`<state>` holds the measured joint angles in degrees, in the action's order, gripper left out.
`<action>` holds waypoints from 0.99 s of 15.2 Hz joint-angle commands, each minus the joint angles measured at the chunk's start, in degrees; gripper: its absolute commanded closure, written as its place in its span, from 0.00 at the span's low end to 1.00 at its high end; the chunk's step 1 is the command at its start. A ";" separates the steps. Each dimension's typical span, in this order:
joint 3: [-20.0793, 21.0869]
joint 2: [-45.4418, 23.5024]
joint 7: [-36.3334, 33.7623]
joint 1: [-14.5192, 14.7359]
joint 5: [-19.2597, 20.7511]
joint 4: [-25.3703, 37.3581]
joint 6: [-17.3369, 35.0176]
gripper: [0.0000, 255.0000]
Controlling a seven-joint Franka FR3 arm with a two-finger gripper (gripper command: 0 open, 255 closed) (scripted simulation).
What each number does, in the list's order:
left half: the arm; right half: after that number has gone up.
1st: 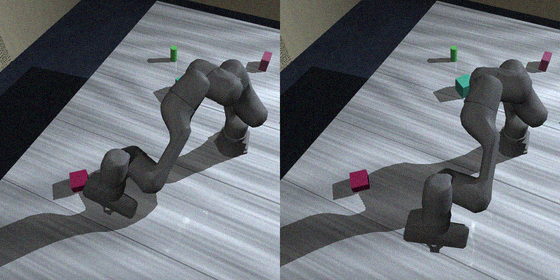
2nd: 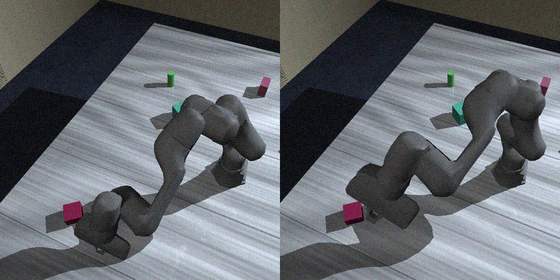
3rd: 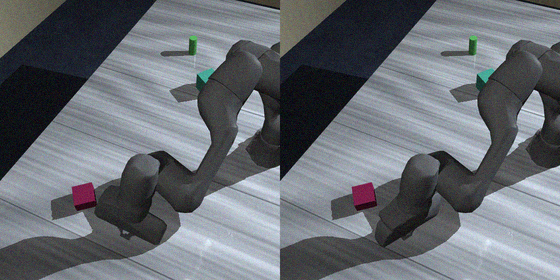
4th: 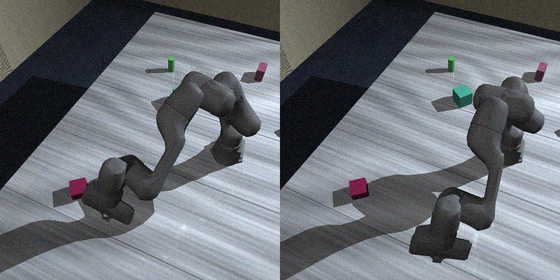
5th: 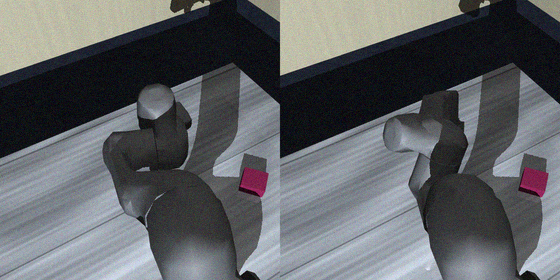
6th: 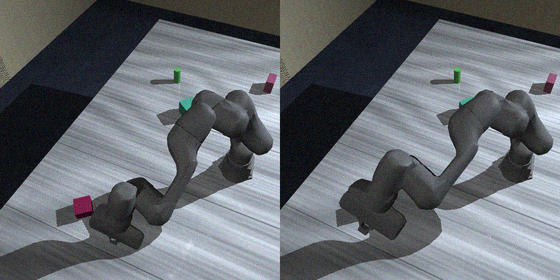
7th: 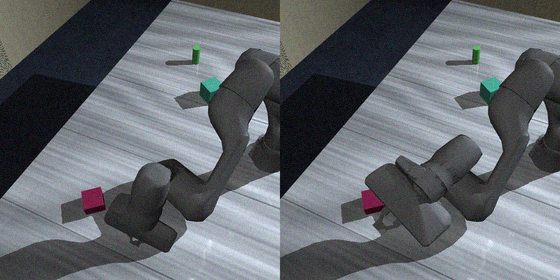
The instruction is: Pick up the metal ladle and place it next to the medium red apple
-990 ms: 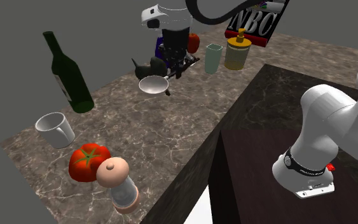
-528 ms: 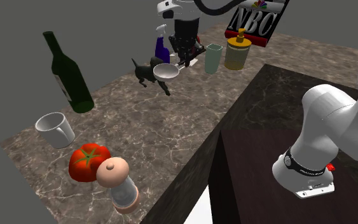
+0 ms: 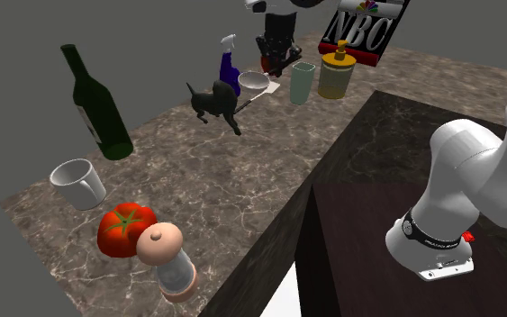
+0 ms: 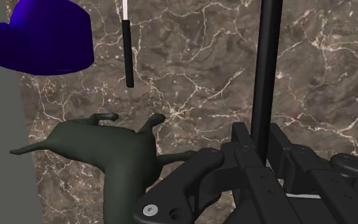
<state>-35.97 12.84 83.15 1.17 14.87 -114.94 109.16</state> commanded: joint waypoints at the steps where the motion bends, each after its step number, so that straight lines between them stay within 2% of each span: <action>1: -2.51 -2.16 3.79 -0.77 -1.19 1.95 0.58 1.00; 5: -7.03 -6.27 11.11 -2.54 -4.14 5.61 1.33 1.00; 9: -11.40 -12.14 19.40 -4.95 -9.19 10.40 1.69 1.00; 12: -13.97 -17.78 26.16 -7.92 -14.46 14.87 1.37 1.00; 15: -15.12 -24.08 32.84 -12.62 -20.40 20.24 0.24 1.00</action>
<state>-50.60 -8.52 113.06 -9.46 -2.93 -97.06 109.91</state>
